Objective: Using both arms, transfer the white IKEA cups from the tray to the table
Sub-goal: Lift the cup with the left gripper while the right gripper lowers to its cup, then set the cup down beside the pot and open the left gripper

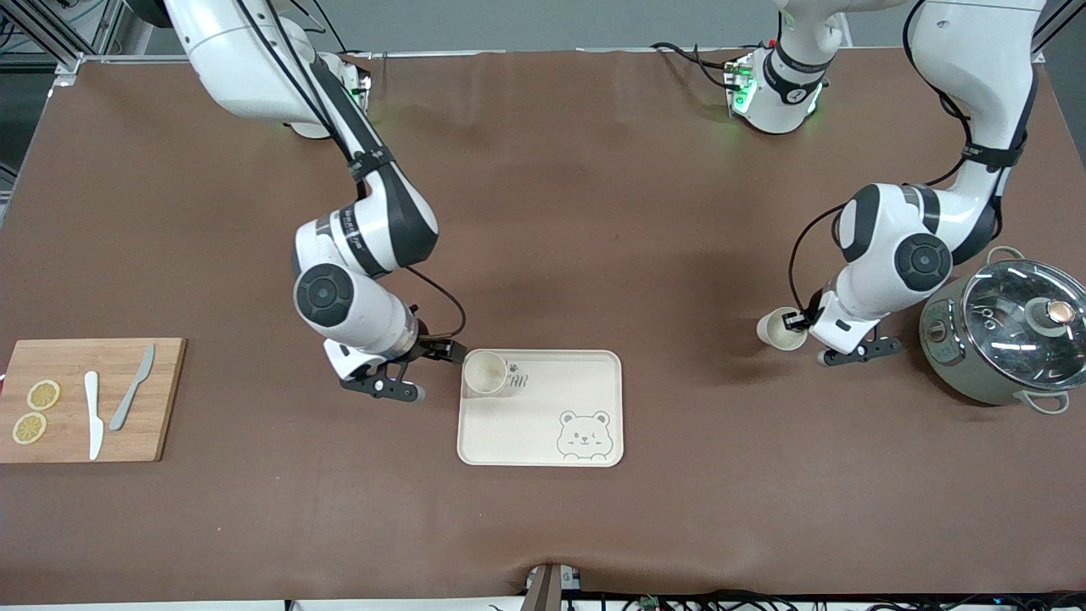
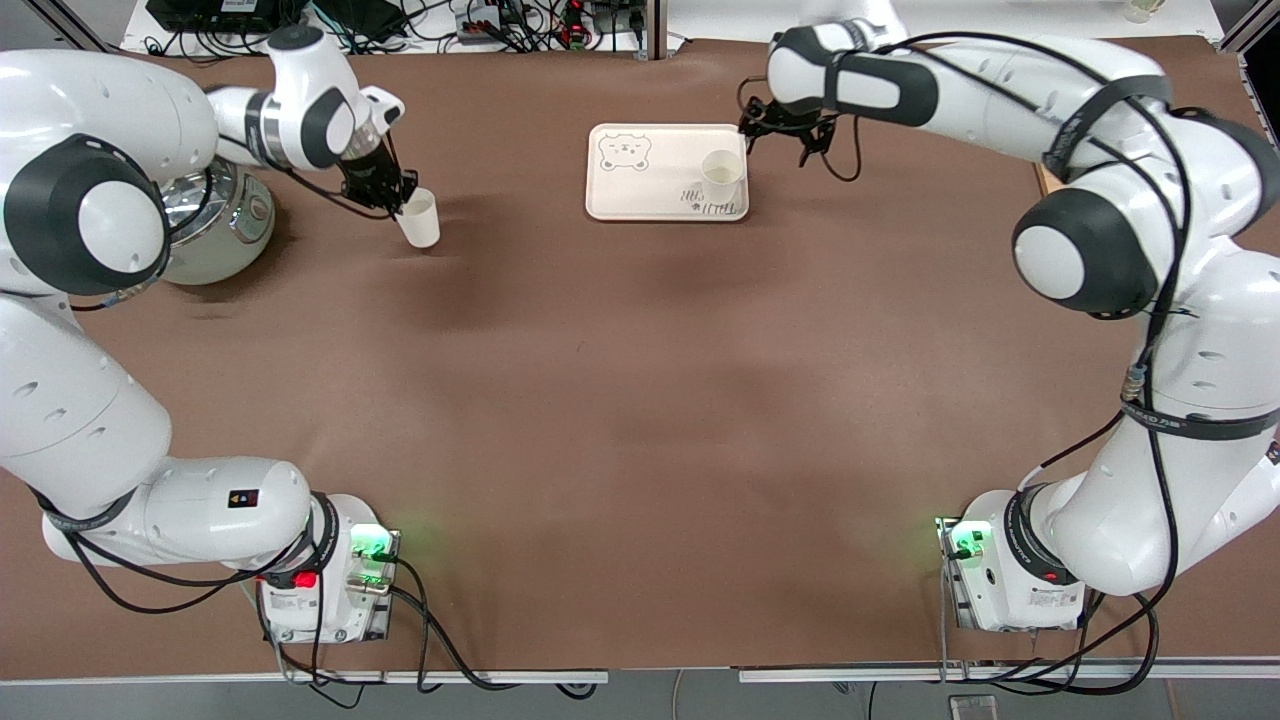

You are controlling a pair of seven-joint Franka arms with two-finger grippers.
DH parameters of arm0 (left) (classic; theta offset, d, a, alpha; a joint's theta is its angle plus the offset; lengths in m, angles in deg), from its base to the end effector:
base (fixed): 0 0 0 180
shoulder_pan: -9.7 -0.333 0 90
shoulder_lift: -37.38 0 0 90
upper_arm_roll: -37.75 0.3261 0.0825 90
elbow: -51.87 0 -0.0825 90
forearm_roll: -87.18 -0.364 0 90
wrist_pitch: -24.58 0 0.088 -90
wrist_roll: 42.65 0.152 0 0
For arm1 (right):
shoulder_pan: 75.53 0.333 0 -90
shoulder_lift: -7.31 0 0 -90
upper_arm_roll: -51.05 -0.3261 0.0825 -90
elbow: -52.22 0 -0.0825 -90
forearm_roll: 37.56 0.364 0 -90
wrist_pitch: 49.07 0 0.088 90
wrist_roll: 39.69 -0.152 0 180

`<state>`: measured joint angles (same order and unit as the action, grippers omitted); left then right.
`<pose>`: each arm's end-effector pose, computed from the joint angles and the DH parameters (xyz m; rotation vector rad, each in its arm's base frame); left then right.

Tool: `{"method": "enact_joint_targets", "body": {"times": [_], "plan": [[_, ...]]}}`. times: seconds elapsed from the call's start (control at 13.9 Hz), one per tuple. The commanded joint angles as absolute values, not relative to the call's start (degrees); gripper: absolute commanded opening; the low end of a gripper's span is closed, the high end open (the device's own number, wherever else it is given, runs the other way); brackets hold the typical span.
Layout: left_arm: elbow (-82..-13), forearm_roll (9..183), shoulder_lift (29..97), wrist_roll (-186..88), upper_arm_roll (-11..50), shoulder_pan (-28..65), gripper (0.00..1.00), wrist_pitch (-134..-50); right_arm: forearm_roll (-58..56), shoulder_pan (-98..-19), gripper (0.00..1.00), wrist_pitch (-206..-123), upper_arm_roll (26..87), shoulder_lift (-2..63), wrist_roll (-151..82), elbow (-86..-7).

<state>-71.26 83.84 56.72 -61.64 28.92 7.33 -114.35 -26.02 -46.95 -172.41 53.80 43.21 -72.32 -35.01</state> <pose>0.5485 -0.0612 0.2200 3.1262 0.2833 -0.0919 0.6188 0.3220 0.2685 -2.9969 0.3310 0.0968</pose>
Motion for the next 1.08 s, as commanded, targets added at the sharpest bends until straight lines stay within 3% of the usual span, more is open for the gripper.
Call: {"method": "enact_joint_targets", "body": {"times": [0.0,0.36,0.43,0.5,0.58,0.65,0.72,0.79,0.87,1.01], "plan": [[-74.7,82.9,54.2,-61.6,28.3,6.6,0.00,-116.6,-25.9,-45.1,1.00,-173.7,54.4,46.6,-74.2,-31.4],[-75.4,83.0,53.8,-61.6,28.3,6.5,0.00,-116.6,-26.4,-44.4,1.00,-175.3,54.4,48.4,-74.1,-31.4],[-75.5,83.0,53.7,-61.6,28.3,6.5,0.00,-116.6,-26.3,-44.6,0.92,-175.3,54.4,48.5,-74.1,-31.4],[-75.5,83.0,53.7,-61.6,28.3,6.5,0.00,-116.6,-26.3,-44.5,0.66,-175.4,54.4,48.6,-74.2,-31.3],[-75.4,83.0,53.8,-61.6,28.3,6.5,0.00,-116.6,-26.4,-44.5,0.68,-175.9,54.4,48.9,-74.3,-31.3],[-75.2,83.0,53.9,-61.6,28.3,6.5,0.15,-116.6,-26.3,-44.5,0.72,-176.9,54.4,49.2,-74.5,-31.3],[-75.1,83.0,53.9,-61.5,28.3,6.5,0.45,-116.6,-26.2,-44.5,0.72,-177.5,54.3,49.6,-74.6,-31.3],[-74.9,83.0,53.8,-61.5,28.3,6.5,0.99,-116.5,-26.0,-44.5,0.68,-177.9,54.4,49.8,-74.7,-31.3],[-74.5,83.0,53.5,-61.6,28.3,6.6,1.00,-116.0,-26.0,-44.5,0.59,-178.2,54.4,50.0,-74.6,-31.3],[-74.0,83.0,52.4,-61.5,28.3,6.6,1.00,-115.0,-26.0,-44.3,0.24,-178.8,54.3,50.1,-74.7,-31.3]]}}
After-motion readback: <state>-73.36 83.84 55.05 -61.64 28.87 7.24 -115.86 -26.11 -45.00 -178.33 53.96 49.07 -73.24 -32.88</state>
